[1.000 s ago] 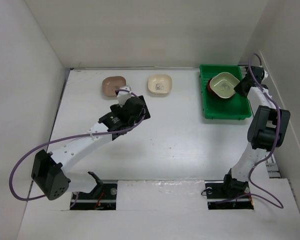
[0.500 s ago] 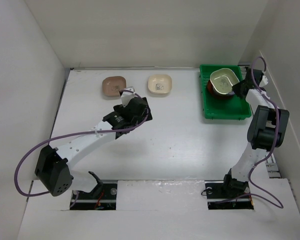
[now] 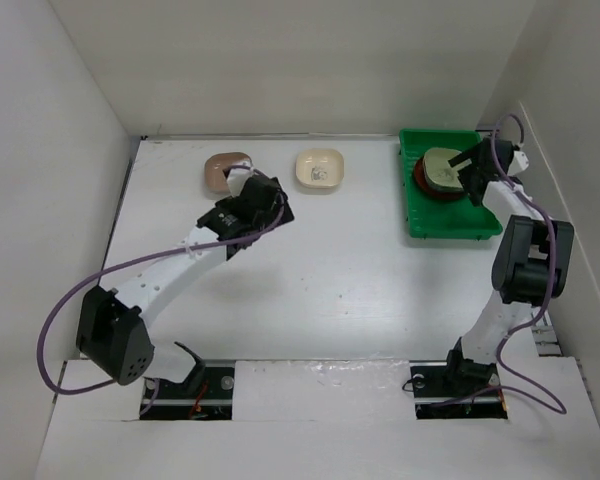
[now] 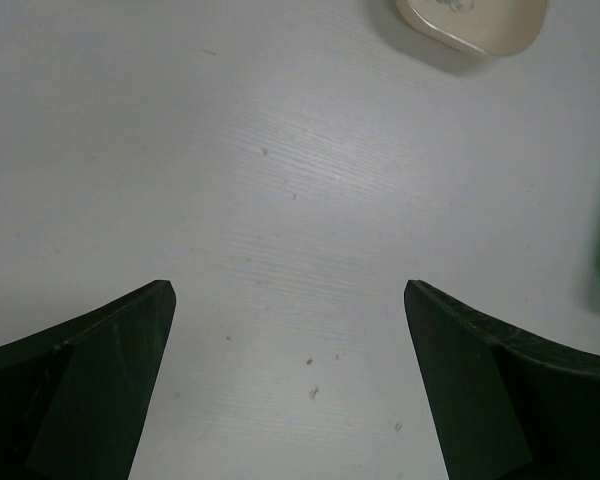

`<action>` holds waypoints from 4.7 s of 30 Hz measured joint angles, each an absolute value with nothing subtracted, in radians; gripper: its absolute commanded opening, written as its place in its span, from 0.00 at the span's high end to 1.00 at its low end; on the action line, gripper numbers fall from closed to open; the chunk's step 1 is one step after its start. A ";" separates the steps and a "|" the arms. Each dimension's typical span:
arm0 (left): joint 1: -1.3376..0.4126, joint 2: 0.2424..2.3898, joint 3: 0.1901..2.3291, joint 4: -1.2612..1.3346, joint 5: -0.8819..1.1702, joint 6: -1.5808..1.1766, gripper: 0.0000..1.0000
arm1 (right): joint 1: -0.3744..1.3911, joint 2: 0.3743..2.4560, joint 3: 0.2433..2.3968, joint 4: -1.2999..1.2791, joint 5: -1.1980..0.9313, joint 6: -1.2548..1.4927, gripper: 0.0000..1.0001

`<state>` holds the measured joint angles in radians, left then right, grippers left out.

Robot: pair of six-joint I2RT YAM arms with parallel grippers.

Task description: Place the plates into the plastic bin on the countertop

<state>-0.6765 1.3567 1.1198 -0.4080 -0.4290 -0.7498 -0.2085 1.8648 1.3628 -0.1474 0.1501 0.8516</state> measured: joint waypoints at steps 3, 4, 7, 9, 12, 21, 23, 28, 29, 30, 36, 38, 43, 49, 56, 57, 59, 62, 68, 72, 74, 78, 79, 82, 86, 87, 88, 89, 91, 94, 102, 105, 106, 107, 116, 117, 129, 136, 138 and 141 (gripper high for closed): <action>-0.546 1.404 1.174 -0.408 -0.366 -0.749 0.00 | -0.147 1.822 1.323 -0.138 0.150 0.825 0.01; -0.494 1.422 1.194 -0.408 -0.347 -0.749 0.00 | -0.120 1.803 1.307 -0.132 0.151 0.813 0.01; -0.344 1.478 1.255 -0.402 -0.282 -0.749 0.00 | -0.025 1.731 1.252 -0.117 0.151 0.775 0.01; -0.256 1.534 1.316 -0.403 -0.251 -0.749 0.00 | 0.040 1.672 1.201 -0.090 0.150 0.748 0.01; -0.141 1.667 1.455 -0.410 -0.217 -0.737 0.00 | 0.155 1.559 1.108 -0.068 0.150 0.701 0.01; -0.035 2.172 1.953 -0.500 -0.217 -0.688 0.08 | 0.390 1.394 0.999 -0.031 -0.001 0.538 0.01; -0.030 2.232 1.969 -0.524 -0.217 -0.689 0.13 | 0.410 1.363 0.972 -0.030 -0.025 0.516 0.01; -0.026 2.300 1.950 -0.580 -0.218 -0.716 0.38 | 0.426 1.283 0.932 -0.038 -0.064 0.485 0.01; -0.025 2.306 1.942 -0.581 -0.218 -0.722 0.62 | 0.427 1.255 0.927 -0.037 -0.068 0.481 0.01; -0.025 2.310 1.936 -0.581 -0.219 -0.731 0.74 | 0.428 1.237 0.926 -0.038 -0.072 0.477 0.01; -0.026 2.292 1.928 -0.541 -0.211 -0.753 1.00 | 0.456 1.143 0.925 -0.042 -0.080 0.429 0.01; -0.036 2.260 1.876 -0.532 -0.225 -0.761 1.00 | 0.479 1.139 0.930 -0.052 -0.081 0.396 0.01; -0.124 2.003 1.568 -0.503 -0.299 -0.776 1.00 | 0.516 1.158 0.950 -0.097 -0.088 0.325 0.01; -0.440 1.556 1.338 -0.510 -0.420 -0.783 1.00 | 0.529 1.174 0.995 -0.125 -0.102 0.286 0.01; -0.606 1.316 1.183 -0.480 -0.444 -0.806 1.00 | 0.553 1.219 1.014 -0.122 -0.103 0.319 0.02; -0.602 1.301 1.152 -0.464 -0.438 -0.802 1.00 | 0.559 1.229 1.014 -0.120 -0.105 0.327 0.02; -0.596 1.282 1.110 -0.453 -0.424 -0.793 1.00 | 0.572 1.251 1.014 -0.117 -0.113 0.344 0.03; -0.594 1.275 1.083 -0.439 -0.403 -0.774 1.00 | 0.596 1.284 1.014 -0.097 -0.121 0.369 0.04; -0.594 1.237 1.049 -0.369 -0.339 -0.748 1.00 | 0.642 1.398 1.027 -0.051 -0.108 0.419 0.16; -0.594 1.203 1.027 -0.328 -0.303 -0.731 1.00 | 0.656 1.501 1.045 -0.007 -0.075 0.477 0.40; -0.594 1.197 1.012 -0.315 -0.281 -0.726 1.00 | 0.661 1.532 1.051 0.019 -0.074 0.515 0.86; -0.594 1.196 0.987 -0.331 -0.263 -0.721 0.62 | 0.677 1.566 1.081 0.079 -0.010 0.595 1.00; -0.594 1.196 0.987 -0.324 -0.258 -0.712 0.47 | 0.677 1.565 1.084 0.082 0.006 0.596 1.00; -0.594 1.187 0.987 -0.286 -0.250 -0.712 0.00 | 0.661 1.565 1.085 0.071 0.039 0.600 1.00; -0.595 1.191 1.000 -0.266 -0.259 -0.718 0.00 | 0.567 1.564 1.099 0.019 0.068 0.603 1.00; -0.594 1.196 1.007 -0.267 -0.262 -0.718 0.00 | 0.523 1.564 1.109 -0.004 0.078 0.601 1.00; -0.594 1.201 1.015 -0.269 -0.266 -0.718 0.00 | 0.467 1.564 1.122 -0.024 0.082 0.595 1.00; -0.594 1.208 1.023 -0.269 -0.267 -0.718 0.00 | 0.408 1.565 1.139 -0.041 0.087 0.580 1.00; -0.594 1.222 1.039 -0.269 -0.270 -0.717 0.00 | 0.278 1.576 1.195 -0.084 0.099 0.536 1.00; -0.594 1.250 1.058 -0.272 -0.270 -0.714 0.00 | 0.105 1.646 1.351 -0.142 0.110 0.436 1.00; -0.588 1.312 1.068 -0.281 -0.270 -0.703 0.00 | -0.152 1.891 1.689 -0.319 0.078 0.201 0.97; -0.567 1.350 1.090 -0.280 -0.260 -0.700 0.00 | -0.202 1.945 1.705 -0.371 0.080 0.156 0.98; -0.561 1.368 1.103 -0.280 -0.258 -0.699 0.00 | -0.218 1.961 1.705 -0.386 0.075 0.147 0.98; -0.554 1.385 1.115 -0.279 -0.258 -0.699 0.00 | -0.231 1.976 1.705 -0.397 0.066 0.138 0.98; -0.548 1.449 1.166 -0.276 -0.234 -0.682 0.00 | -0.306 2.053 1.756 -0.442 -0.016 0.133 0.25; -0.548 1.449 1.166 -0.274 -0.234 -0.681 0.00 | -0.305 2.041 1.749 -0.432 -0.024 0.138 0.00; -0.548 1.608 1.257 -0.257 -0.224 -0.679 0.00 | -0.202 1.759 1.679 -0.361 -0.079 0.173 0.00; -0.491 1.921 1.617 -0.236 -0.199 -0.652 0.00 | -0.022 1.542 1.407 -0.294 -0.086 0.213 0.00; -0.453 2.042 1.756 -0.240 -0.182 -0.641 0.00 | 0.052 1.465 1.286 -0.265 -0.103 0.226 0.00; -0.405 2.239 1.999 -0.274 -0.165 -0.623 0.03 | 0.133 1.356 1.129 -0.252 -0.150 0.247 0.00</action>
